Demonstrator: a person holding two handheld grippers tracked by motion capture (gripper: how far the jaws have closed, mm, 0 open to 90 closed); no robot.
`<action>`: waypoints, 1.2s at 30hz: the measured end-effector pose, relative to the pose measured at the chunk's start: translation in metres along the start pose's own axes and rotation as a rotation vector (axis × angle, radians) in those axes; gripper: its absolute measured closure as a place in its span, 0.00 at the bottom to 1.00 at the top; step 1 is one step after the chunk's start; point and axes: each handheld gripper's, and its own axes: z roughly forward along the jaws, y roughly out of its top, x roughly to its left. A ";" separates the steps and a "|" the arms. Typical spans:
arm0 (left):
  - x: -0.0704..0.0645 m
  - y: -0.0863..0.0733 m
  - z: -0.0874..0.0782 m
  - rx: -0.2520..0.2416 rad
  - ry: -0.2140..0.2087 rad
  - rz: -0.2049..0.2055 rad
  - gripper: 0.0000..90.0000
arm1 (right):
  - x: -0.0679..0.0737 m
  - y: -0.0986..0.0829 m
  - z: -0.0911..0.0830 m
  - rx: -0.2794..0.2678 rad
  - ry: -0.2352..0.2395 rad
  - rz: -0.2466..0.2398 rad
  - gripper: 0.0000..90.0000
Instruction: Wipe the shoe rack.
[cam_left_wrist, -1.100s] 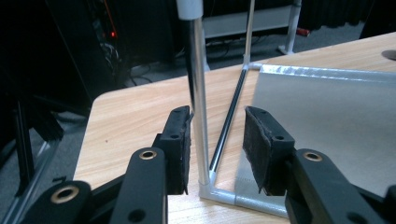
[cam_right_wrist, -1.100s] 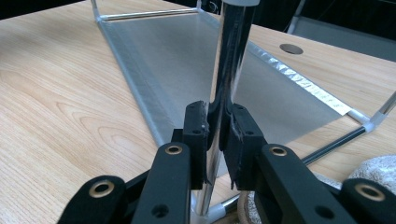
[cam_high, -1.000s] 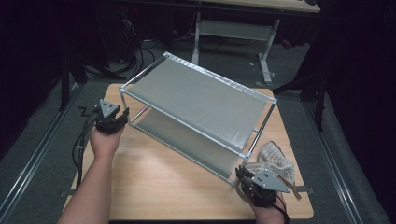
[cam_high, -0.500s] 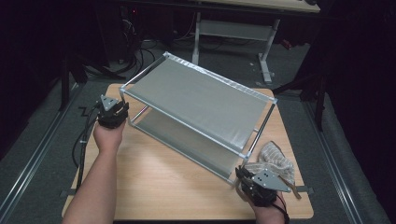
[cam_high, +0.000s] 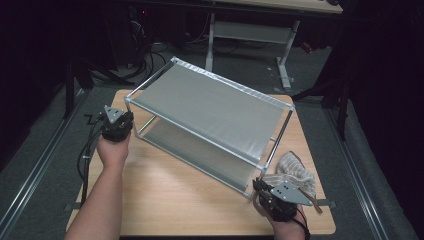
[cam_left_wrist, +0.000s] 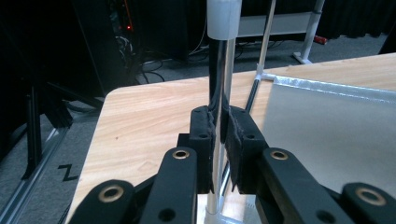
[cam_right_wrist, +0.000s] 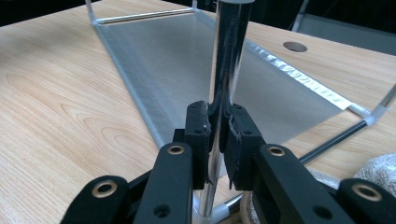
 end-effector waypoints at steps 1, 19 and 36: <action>0.001 -0.001 -0.003 -0.001 0.002 0.004 0.90 | 0.000 0.000 0.000 0.000 -0.001 0.002 0.89; 0.013 -0.024 -0.045 -0.025 0.016 0.016 0.89 | 0.000 0.000 0.001 0.001 -0.010 0.012 0.89; 0.012 -0.046 -0.084 -0.058 0.055 -0.004 0.89 | -0.003 0.000 0.002 0.003 -0.020 0.017 0.89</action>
